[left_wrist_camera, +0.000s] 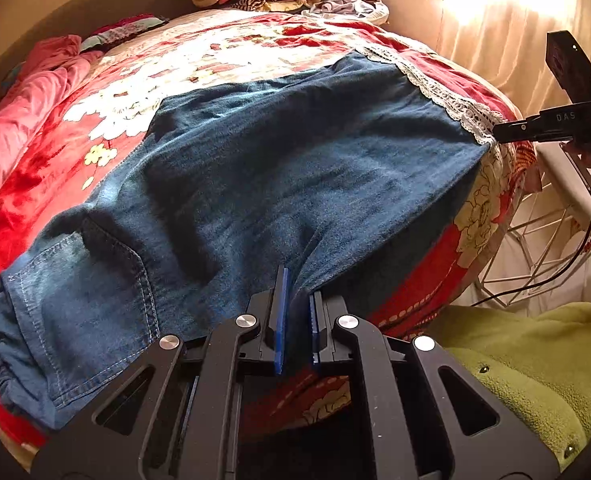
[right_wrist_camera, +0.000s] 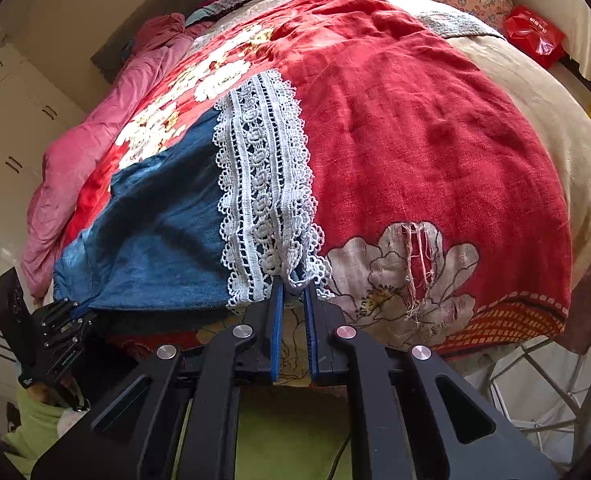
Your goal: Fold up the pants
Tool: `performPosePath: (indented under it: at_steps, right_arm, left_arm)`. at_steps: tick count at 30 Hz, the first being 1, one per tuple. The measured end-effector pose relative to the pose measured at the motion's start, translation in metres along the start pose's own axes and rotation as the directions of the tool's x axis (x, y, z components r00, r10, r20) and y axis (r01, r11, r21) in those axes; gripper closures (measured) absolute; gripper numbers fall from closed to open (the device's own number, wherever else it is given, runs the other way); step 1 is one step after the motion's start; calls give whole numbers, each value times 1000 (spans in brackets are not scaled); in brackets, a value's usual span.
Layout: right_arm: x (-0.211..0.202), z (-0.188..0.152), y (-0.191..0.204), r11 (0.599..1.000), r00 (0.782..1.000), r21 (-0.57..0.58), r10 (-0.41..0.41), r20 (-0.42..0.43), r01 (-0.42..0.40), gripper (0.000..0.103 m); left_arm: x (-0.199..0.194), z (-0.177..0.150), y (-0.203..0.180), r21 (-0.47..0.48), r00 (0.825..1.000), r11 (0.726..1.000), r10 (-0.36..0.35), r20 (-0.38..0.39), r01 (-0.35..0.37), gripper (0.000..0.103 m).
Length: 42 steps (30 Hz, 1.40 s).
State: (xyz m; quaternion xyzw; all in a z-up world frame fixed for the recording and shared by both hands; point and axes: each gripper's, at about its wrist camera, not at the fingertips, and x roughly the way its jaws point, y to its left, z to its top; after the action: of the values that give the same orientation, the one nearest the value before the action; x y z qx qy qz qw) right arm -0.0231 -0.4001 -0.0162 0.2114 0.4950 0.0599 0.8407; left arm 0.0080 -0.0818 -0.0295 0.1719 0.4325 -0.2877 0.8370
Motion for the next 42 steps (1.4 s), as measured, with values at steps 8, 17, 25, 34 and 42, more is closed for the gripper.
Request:
performPosePath:
  at_steps: [8,17,25,34,42]
  right_arm:
    - [10,-4,-7,999,999,-3,-43,-27,43,84]
    - [-27,10,62,960,993,-280,13,117,20,76]
    - [80,-1,117,903,990,-422,20,-143,-79,75]
    - [62,-8,110,896,990,-429,75,-119,-119,75]
    - [49,3,112,865,993,-489,82,-85,-113,67]
  left_arm:
    - [8,-5,1,-16,999,1000,-5,-34,5,98]
    - [-5,-5,-10,33,1000,999,-15,6,15,102]
    - [5,-15,-11,76,997,997,13,-81,-6,99]
    - [-39,-11,15,-30,997,997,-74,31,75,68]
    - [-39,49,91,-228,997,974,31,77,-13,49]
